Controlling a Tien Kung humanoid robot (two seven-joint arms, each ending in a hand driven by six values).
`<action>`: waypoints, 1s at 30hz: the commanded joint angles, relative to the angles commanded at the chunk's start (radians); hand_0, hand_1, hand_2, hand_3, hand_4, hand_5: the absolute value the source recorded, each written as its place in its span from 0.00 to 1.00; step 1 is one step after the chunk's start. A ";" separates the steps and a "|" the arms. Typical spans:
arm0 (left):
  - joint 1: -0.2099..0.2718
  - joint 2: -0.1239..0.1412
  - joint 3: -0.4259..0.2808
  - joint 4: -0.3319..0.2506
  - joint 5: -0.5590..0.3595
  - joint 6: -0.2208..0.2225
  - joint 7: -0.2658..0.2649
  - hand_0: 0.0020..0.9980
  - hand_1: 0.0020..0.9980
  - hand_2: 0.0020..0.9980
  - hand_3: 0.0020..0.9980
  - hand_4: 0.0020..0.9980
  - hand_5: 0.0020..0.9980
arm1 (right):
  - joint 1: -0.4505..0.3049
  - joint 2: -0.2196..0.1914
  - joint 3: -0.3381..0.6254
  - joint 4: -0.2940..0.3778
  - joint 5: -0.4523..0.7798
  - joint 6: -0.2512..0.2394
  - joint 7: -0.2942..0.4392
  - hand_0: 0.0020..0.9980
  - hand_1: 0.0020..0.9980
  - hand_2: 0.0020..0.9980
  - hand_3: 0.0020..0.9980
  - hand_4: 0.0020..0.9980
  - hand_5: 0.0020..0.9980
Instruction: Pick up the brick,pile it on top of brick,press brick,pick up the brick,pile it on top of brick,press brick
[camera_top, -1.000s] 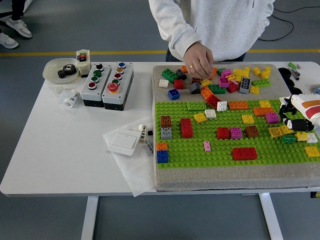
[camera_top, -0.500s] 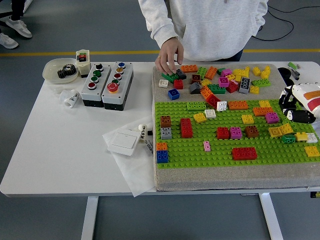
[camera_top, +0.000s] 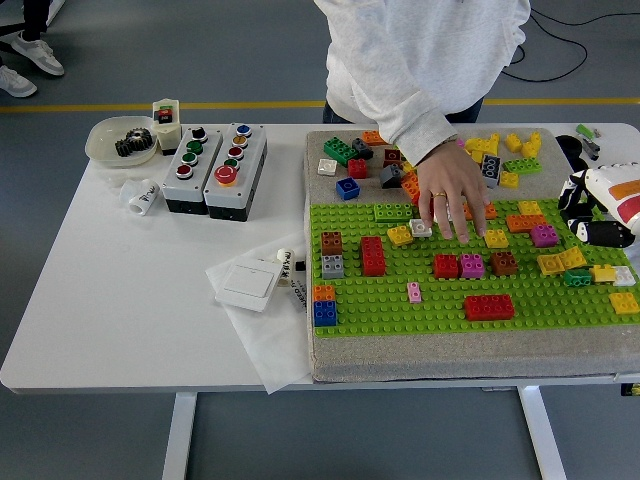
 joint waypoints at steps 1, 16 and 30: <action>0.001 0.000 0.000 0.000 0.000 0.000 0.000 0.73 0.76 0.81 0.66 0.72 0.65 | -0.002 -0.001 0.001 0.004 -0.001 0.000 0.000 0.18 0.39 0.47 0.47 0.60 0.22; 0.006 0.003 -0.012 0.000 0.018 0.001 0.001 0.74 0.76 0.80 0.66 0.72 0.65 | -0.018 -0.003 0.020 0.023 -0.007 0.001 -0.001 0.17 0.38 0.47 0.47 0.63 0.21; 0.014 0.002 -0.020 0.000 0.024 0.008 0.007 0.73 0.76 0.80 0.66 0.72 0.65 | 0.037 0.017 -0.046 -0.008 0.008 0.022 -0.005 0.16 0.38 0.47 0.47 0.63 0.22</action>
